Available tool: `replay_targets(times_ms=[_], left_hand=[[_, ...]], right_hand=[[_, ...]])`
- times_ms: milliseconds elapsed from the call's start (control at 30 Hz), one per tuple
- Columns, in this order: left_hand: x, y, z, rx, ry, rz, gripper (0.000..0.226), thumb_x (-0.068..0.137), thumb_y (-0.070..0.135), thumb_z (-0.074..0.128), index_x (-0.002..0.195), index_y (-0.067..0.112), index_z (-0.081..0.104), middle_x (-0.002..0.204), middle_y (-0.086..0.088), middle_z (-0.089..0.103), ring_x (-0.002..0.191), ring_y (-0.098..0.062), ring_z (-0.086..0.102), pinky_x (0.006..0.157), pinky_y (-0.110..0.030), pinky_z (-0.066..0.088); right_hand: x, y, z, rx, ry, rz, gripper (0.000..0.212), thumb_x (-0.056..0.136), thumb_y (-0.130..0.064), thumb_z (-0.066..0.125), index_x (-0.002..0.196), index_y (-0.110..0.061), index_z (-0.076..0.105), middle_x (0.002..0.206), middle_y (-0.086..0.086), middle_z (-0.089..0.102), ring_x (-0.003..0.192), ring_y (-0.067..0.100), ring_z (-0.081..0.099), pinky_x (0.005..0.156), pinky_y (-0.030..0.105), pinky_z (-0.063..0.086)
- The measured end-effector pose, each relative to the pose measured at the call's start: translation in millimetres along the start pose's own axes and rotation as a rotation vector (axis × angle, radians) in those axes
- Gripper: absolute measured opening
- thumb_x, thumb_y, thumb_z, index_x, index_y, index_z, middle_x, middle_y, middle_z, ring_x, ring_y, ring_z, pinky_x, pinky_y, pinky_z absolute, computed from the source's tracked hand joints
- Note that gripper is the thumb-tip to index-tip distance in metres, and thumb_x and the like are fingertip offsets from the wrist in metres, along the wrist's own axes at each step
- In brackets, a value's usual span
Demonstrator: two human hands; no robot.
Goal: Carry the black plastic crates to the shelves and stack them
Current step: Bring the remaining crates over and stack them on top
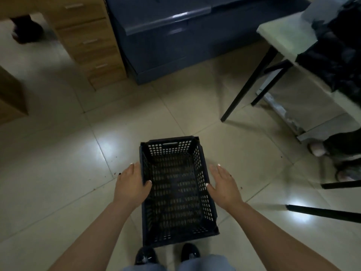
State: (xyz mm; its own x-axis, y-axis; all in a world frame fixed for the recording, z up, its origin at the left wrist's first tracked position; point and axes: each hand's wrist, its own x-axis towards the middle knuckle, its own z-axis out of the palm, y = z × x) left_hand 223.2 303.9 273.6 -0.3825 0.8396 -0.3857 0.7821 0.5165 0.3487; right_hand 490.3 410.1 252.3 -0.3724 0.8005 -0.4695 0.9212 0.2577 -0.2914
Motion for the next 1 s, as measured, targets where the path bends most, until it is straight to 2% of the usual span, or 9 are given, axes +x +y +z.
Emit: replay_targets(times_ms=[100, 267, 467, 567, 667, 700, 767, 867, 1000], left_hand=[[24.7, -18.2, 54.5, -0.028, -0.007, -0.002, 0.072, 0.088, 0.036, 0.056, 0.146, 0.004, 0.025, 0.14, -0.016, 0.044, 0.124, -0.031, 0.045, 0.104, -0.04, 0.038], [57.3, -54.4, 146.6, -0.059, -0.062, -0.056, 0.079, 0.09, 0.036, 0.054, 0.152, 0.012, 0.011, 0.158, -0.018, 0.006, 0.141, -0.034, 0.024, 0.113, -0.043, 0.027], [84.7, -90.1, 224.2, -0.026, -0.088, -0.113, 0.081, 0.09, 0.038, 0.055, 0.152, 0.015, 0.008, 0.158, -0.019, -0.001, 0.142, -0.037, 0.022, 0.113, -0.044, 0.028], [88.6, -101.7, 244.6, -0.053, -0.113, -0.136, 0.082, 0.089, 0.036, 0.057, 0.152, 0.015, 0.009, 0.158, -0.018, 0.005, 0.14, -0.037, 0.025, 0.11, -0.044, 0.033], [83.4, -101.2, 256.0, -0.127, -0.088, -0.151, 0.082, 0.088, 0.03, 0.059, 0.153, 0.02, 0.01, 0.158, -0.017, 0.003, 0.141, -0.037, 0.019, 0.11, -0.045, 0.032], [80.3, -99.9, 258.1, -0.181, -0.081, -0.19, 0.083, 0.088, 0.03, 0.06, 0.153, 0.024, 0.009, 0.159, -0.015, -0.002, 0.142, -0.036, 0.016, 0.11, -0.045, 0.03], [78.9, -100.7, 263.0, -0.278, -0.095, -0.256, 0.088, 0.087, 0.033, 0.061, 0.152, 0.03, 0.002, 0.159, -0.013, -0.01, 0.143, -0.036, 0.015, 0.112, -0.044, 0.026], [86.2, -103.2, 267.4, -0.354, -0.129, -0.301, 0.09, 0.085, 0.036, 0.063, 0.152, 0.032, 0.003, 0.159, -0.014, -0.002, 0.14, -0.036, 0.025, 0.11, -0.041, 0.03], [94.3, -92.5, 262.0, -0.438, -0.011, -0.373, 0.075, 0.086, 0.04, 0.063, 0.15, 0.028, 0.025, 0.152, -0.016, 0.023, 0.125, -0.034, 0.046, 0.1, -0.037, 0.04]], right_hand=[[28.3, 27.4, 58.9, -0.011, -0.02, 0.021, 0.068, 0.097, -0.039, 0.043, 0.154, -0.021, 0.01, 0.161, 0.012, 0.013, 0.147, 0.027, 0.014, 0.119, 0.043, 0.016], [67.5, 72.3, 140.5, 0.033, -0.051, 0.068, 0.068, 0.098, -0.035, 0.045, 0.154, -0.021, 0.01, 0.161, 0.012, 0.012, 0.147, 0.027, 0.013, 0.12, 0.039, 0.015], [105.0, 109.8, 201.2, 0.084, -0.049, 0.121, 0.073, 0.097, -0.037, 0.048, 0.154, -0.022, 0.006, 0.161, 0.017, 0.005, 0.147, 0.03, 0.012, 0.118, 0.04, 0.019], [115.3, 110.6, 214.7, 0.166, -0.062, 0.135, 0.077, 0.095, -0.038, 0.052, 0.154, -0.025, 0.004, 0.16, 0.017, 0.007, 0.142, 0.032, 0.025, 0.111, 0.04, 0.033], [121.4, 104.8, 222.1, 0.174, -0.012, 0.173, 0.076, 0.093, -0.035, 0.056, 0.153, -0.025, 0.011, 0.144, 0.017, 0.032, 0.114, 0.03, 0.053, 0.089, 0.035, 0.049], [123.0, 101.4, 223.3, 0.19, 0.009, 0.198, 0.076, 0.092, -0.036, 0.057, 0.153, -0.026, 0.013, 0.141, 0.016, 0.034, 0.109, 0.029, 0.055, 0.087, 0.035, 0.05], [127.4, 95.7, 225.8, 0.252, 0.017, 0.221, 0.079, 0.09, -0.037, 0.06, 0.153, -0.029, 0.013, 0.142, 0.015, 0.032, 0.116, 0.029, 0.051, 0.094, 0.037, 0.048], [137.7, 93.1, 229.0, 0.325, 0.009, 0.208, 0.081, 0.087, -0.037, 0.064, 0.152, -0.033, 0.017, 0.143, 0.015, 0.029, 0.123, 0.03, 0.045, 0.102, 0.039, 0.043], [147.8, 92.5, 220.6, 0.424, 0.043, 0.242, 0.083, 0.084, -0.039, 0.069, 0.151, -0.033, 0.02, 0.136, 0.013, 0.037, 0.113, 0.027, 0.053, 0.097, 0.033, 0.044]])
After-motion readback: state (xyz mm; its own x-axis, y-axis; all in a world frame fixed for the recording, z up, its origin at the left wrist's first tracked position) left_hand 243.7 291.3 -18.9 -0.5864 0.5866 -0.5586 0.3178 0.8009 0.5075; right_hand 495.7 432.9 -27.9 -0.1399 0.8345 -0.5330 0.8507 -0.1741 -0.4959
